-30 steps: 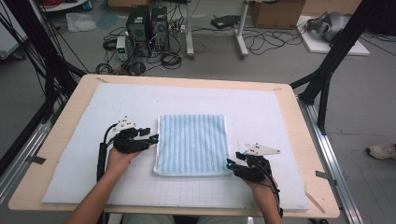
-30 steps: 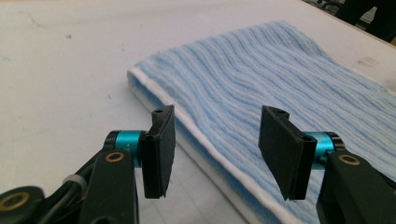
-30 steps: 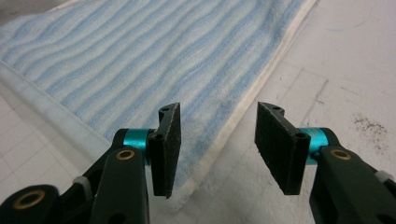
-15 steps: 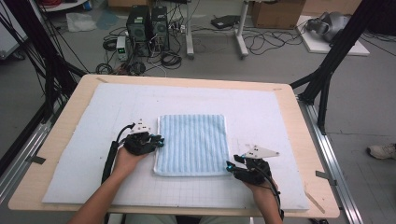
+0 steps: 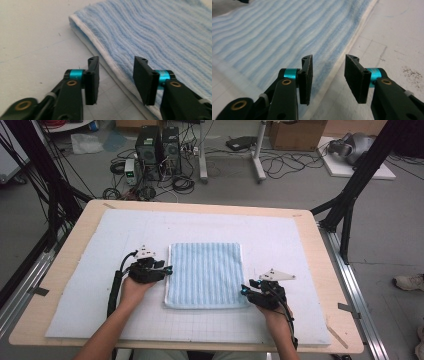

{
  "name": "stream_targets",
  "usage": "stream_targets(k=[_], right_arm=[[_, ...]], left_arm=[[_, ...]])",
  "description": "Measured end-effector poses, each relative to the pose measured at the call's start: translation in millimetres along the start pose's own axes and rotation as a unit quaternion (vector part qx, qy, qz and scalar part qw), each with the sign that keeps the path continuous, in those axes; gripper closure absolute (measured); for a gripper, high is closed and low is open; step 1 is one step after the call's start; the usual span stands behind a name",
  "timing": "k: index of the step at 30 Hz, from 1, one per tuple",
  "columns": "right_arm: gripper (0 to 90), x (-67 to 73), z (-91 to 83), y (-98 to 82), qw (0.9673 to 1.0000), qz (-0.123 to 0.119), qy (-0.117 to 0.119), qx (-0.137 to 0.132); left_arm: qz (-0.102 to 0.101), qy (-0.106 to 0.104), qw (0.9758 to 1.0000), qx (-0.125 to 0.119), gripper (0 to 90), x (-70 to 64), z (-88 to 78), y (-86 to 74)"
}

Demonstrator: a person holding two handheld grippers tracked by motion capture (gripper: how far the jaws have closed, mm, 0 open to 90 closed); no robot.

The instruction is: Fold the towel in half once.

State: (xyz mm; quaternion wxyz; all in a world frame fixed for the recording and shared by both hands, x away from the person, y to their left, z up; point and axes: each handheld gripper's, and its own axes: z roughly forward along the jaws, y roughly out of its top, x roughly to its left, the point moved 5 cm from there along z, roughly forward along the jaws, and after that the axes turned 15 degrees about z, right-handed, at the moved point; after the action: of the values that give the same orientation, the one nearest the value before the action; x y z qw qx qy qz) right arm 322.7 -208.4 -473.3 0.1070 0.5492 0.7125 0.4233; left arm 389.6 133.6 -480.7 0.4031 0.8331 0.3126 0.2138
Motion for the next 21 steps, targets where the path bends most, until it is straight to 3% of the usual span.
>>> stream_targets(k=[2, 4, 7, 15, 16, 18, 21], right_arm=[[64.2, 0.6, 8.2, -1.9, 0.9998, 0.009, -0.005, 0.018], [70.8, 3.2, 10.6, -2.9, 0.9996, 0.001, -0.012, 0.026], [83.4, 7.2, 9.8, -5.1, 0.9994, 0.011, -0.004, 0.034], [84.4, 13.0, 1.6, -11.4, 0.9987, 0.016, -0.018, 0.044], [83.3, 13.6, 1.3, -12.0, 0.9987, 0.015, -0.019, 0.044], [67.1, 11.1, 1.1, -10.9, 0.9988, 0.010, -0.026, 0.040], [55.5, 2.6, -2.1, 0.8, 0.9999, 0.005, -0.010, 0.006]], left_arm=[[0.027, -0.006, 0.9996, 0.005, 71.5, -4.6, 0.8, 0.9], [0.048, 0.001, 0.9988, 0.009, 81.0, -8.0, 1.8, 2.1], [0.028, 0.000, 0.9995, 0.012, 85.7, -5.5, 3.2, 3.0], [0.021, -0.003, 0.9996, 0.020, 86.6, -2.1, 2.4, 4.3], [0.021, -0.005, 0.9996, 0.019, 86.4, -1.6, 2.6, 4.1], [0.020, -0.004, 0.9996, 0.018, 83.5, 0.0, 2.0, 3.7], [-0.001, 0.004, 1.0000, 0.003, 68.0, 6.3, -1.1, 3.5]])
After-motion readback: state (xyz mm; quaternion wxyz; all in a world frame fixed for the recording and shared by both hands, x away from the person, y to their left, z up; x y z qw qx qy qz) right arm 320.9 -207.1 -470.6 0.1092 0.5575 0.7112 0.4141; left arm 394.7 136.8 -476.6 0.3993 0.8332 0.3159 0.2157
